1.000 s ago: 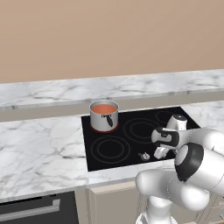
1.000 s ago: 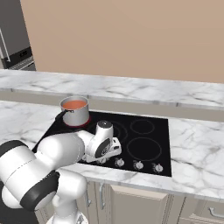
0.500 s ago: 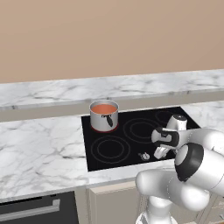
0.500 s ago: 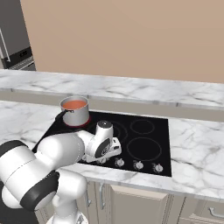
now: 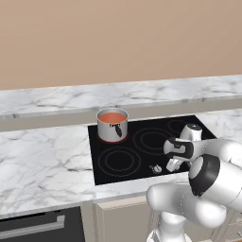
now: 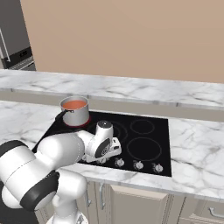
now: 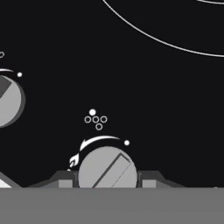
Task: Wait until the marinara sauce is simmered to a deep red color and then turn off the stove.
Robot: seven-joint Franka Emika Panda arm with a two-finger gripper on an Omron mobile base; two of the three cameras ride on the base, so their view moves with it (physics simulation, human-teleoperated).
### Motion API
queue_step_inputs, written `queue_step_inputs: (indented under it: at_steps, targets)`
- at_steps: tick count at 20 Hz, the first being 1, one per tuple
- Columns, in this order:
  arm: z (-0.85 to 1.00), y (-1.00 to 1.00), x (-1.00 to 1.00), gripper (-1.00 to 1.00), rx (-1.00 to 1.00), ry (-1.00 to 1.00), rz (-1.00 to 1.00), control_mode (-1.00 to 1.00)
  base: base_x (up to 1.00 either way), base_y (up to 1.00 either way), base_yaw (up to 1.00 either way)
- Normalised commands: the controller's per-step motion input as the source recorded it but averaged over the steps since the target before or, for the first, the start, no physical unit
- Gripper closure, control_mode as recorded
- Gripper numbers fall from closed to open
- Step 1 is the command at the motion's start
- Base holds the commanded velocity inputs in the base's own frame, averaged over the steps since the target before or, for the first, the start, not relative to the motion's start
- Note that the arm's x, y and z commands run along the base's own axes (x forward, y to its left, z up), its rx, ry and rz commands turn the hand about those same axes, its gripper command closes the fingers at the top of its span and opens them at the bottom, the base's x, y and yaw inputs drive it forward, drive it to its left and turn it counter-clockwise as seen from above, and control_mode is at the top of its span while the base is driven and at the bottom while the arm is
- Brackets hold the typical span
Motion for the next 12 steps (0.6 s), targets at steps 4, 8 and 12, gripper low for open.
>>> queue_step_inputs:
  at_steps: [4, 8, 12]
  targets:
    - [0.00, 0.00, 0.00, 1.00, 0.00, 0.00, 0.00, -1.00, 0.00, 0.00, 0.00]
    - [0.00, 0.00, 0.00, 1.00, 0.00, 0.00, 0.00, -1.00, 0.00, 0.00, 0.00]
    - [0.00, 0.00, 0.00, 1.00, 0.00, 0.00, 0.00, -1.00, 0.00, 0.00, 0.00]
